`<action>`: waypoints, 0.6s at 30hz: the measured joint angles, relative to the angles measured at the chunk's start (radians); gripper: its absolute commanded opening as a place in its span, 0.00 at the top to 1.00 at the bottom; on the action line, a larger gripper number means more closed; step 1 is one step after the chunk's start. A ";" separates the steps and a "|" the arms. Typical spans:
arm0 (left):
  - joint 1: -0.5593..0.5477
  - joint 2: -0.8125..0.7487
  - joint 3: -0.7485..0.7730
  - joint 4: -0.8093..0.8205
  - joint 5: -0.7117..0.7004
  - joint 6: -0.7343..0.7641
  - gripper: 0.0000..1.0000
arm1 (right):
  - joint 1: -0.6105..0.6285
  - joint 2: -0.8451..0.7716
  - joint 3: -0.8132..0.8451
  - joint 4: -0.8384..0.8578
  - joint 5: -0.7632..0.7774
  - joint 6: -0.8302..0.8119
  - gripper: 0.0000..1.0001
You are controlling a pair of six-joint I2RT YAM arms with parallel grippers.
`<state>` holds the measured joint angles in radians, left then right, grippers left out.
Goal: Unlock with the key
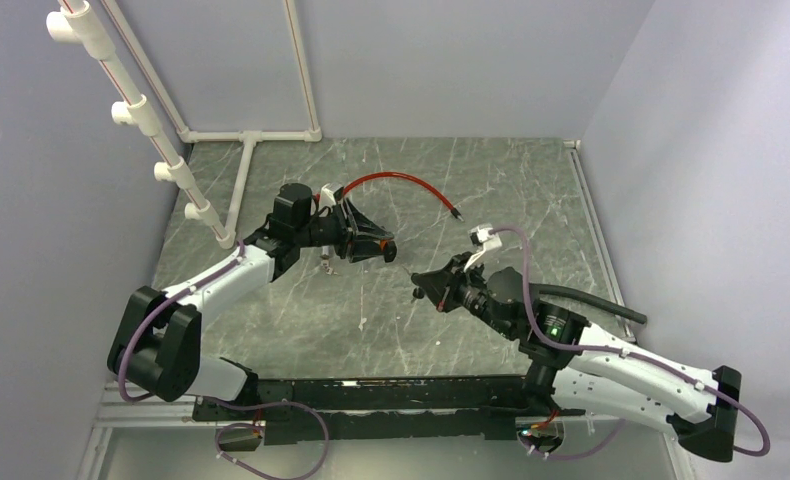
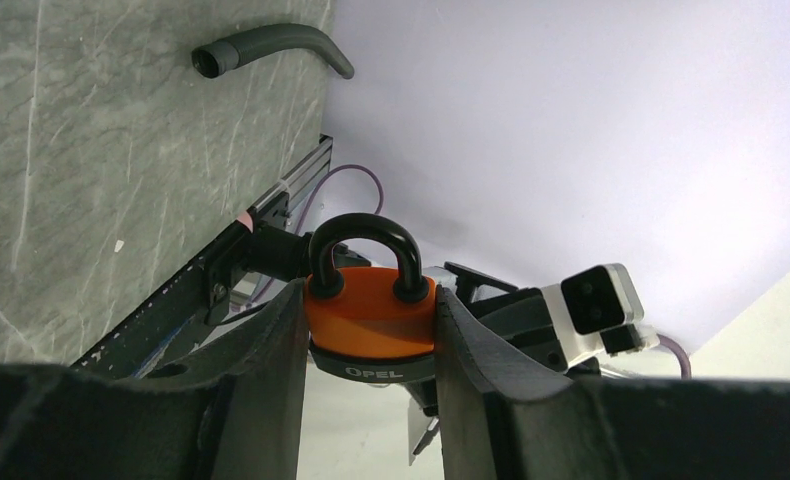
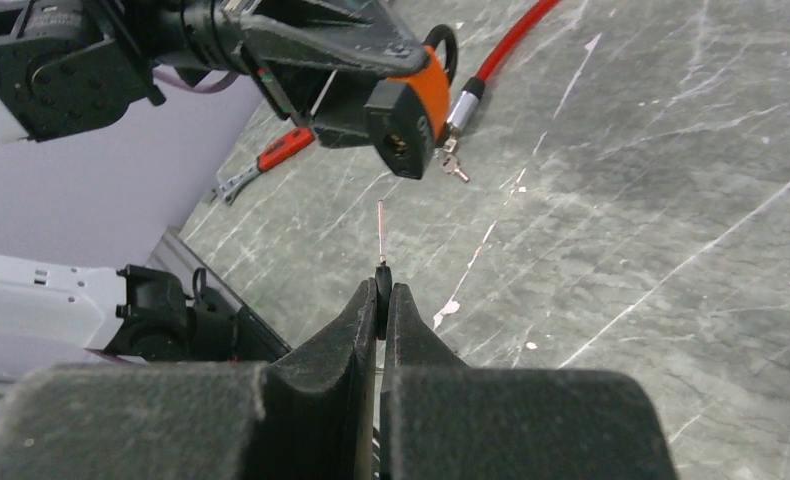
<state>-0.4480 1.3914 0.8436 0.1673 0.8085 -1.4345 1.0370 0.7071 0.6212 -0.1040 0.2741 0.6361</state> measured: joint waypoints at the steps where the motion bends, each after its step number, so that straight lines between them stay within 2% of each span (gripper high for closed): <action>1: 0.000 0.000 0.000 0.000 0.000 0.000 1.00 | 0.015 0.007 0.003 0.000 0.009 -0.001 1.00; 8: 0.000 -0.002 0.000 -0.032 -0.005 0.020 1.00 | 0.066 0.068 0.038 0.001 0.062 -0.005 1.00; 18: 0.000 -0.037 0.010 -0.156 -0.095 0.094 1.00 | 0.082 0.173 0.106 0.002 0.137 -0.009 1.00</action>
<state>-0.4480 1.3544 0.8536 0.0116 0.7136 -1.3407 1.1191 0.8803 0.7277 -0.1017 0.4107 0.6273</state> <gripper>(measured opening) 0.452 0.029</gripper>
